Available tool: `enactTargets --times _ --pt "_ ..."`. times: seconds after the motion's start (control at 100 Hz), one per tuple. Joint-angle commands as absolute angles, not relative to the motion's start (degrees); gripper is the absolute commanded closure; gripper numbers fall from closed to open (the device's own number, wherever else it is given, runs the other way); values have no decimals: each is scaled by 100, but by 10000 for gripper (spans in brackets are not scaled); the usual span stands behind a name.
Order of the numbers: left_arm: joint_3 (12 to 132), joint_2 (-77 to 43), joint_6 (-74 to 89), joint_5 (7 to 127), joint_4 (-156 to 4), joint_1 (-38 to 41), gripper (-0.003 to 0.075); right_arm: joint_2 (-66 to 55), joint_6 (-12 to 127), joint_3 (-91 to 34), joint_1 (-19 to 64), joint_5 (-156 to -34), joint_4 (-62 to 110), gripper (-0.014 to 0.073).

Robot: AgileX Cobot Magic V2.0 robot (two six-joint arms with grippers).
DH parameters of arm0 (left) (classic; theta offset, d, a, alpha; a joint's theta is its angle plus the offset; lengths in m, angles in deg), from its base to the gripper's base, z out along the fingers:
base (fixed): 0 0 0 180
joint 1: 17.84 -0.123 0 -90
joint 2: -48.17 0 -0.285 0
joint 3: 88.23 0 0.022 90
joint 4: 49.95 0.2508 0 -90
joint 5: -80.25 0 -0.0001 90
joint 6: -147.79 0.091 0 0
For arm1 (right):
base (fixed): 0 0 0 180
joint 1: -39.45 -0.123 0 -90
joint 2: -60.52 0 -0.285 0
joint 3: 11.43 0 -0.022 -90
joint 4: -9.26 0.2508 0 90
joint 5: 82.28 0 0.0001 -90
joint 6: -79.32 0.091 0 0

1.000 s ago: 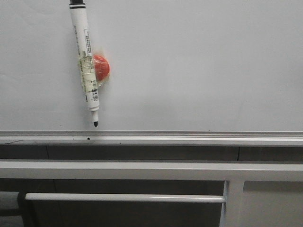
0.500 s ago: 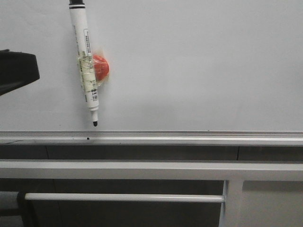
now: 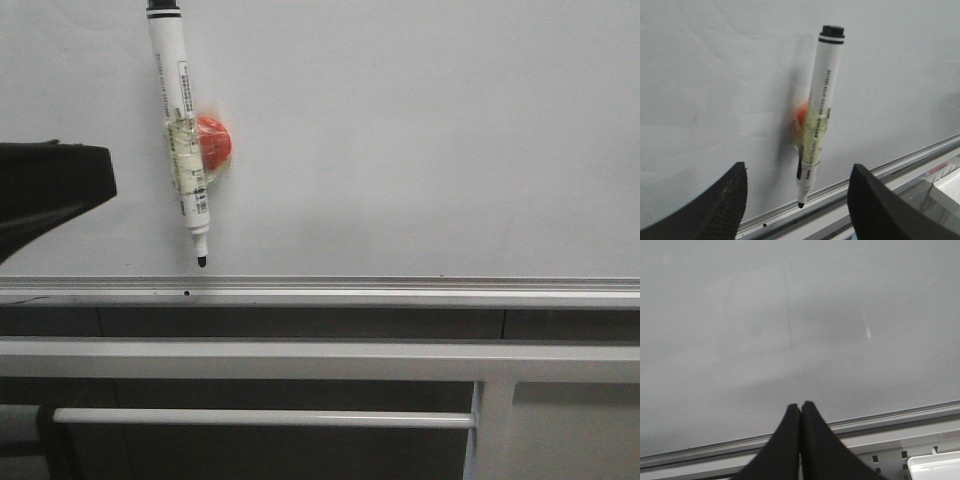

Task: Write number 1 on whiteboard

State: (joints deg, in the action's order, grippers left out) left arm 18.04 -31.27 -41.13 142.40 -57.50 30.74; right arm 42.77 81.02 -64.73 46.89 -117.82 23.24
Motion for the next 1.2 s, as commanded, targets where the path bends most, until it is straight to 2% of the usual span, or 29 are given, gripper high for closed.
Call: enactTargets --times 0.0,0.29,1.19 --pt "1900 -3318 -4190 15134 -5829 3257 310 4160 8040 -6273 4720 -11364 2361 657" --pt "1957 -4099 -4190 15886 -6182 3512 310 4160 8040 -6273 4720 -11364 2361 657" --pt "2906 -4804 -4179 15945 -6263 3512 312 4160 8040 -6273 4720 -11376 2361 657"
